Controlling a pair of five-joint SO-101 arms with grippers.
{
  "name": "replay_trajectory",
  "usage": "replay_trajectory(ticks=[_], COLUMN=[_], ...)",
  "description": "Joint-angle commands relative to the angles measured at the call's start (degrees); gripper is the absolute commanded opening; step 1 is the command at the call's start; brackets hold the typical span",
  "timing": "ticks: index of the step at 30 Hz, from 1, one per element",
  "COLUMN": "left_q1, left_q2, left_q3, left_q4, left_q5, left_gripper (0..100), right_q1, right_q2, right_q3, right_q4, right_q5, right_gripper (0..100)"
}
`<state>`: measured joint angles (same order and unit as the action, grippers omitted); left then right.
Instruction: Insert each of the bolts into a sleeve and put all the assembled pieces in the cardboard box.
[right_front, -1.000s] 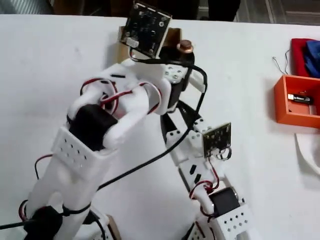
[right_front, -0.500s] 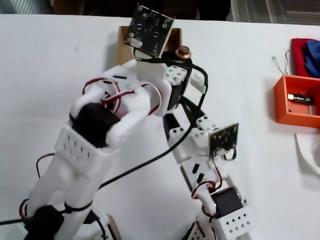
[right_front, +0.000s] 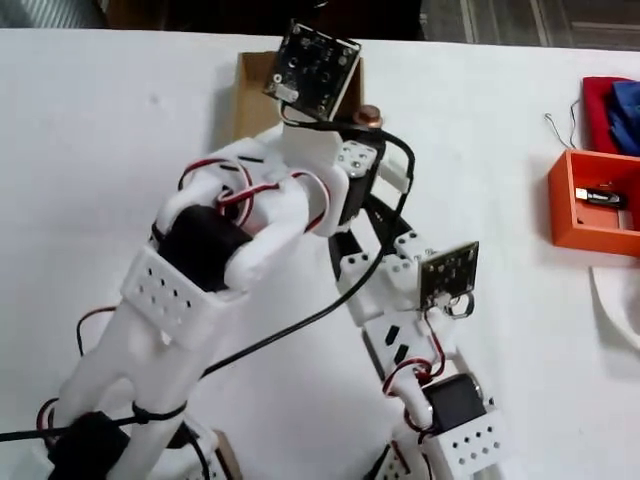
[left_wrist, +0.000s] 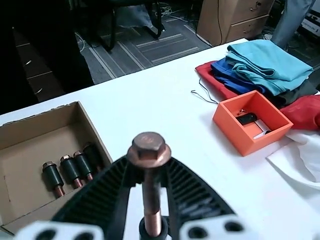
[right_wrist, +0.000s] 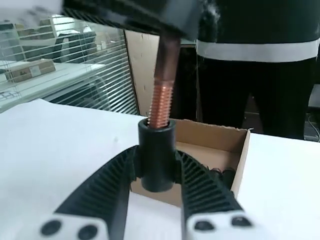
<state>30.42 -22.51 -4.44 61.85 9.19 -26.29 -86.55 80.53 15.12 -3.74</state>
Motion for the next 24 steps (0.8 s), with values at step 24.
replay_trajectory(ticks=[24], left_q1=[-2.6], left_q2=[-14.8], left_q3=[18.6], left_q4=[1.4], left_q5=[-0.7], left_gripper=[12], right_q1=[2.6], right_q2=[0.0], right_q3=[-4.7], right_q4=[0.0], right_q5=[-0.4], right_gripper=[2.2])
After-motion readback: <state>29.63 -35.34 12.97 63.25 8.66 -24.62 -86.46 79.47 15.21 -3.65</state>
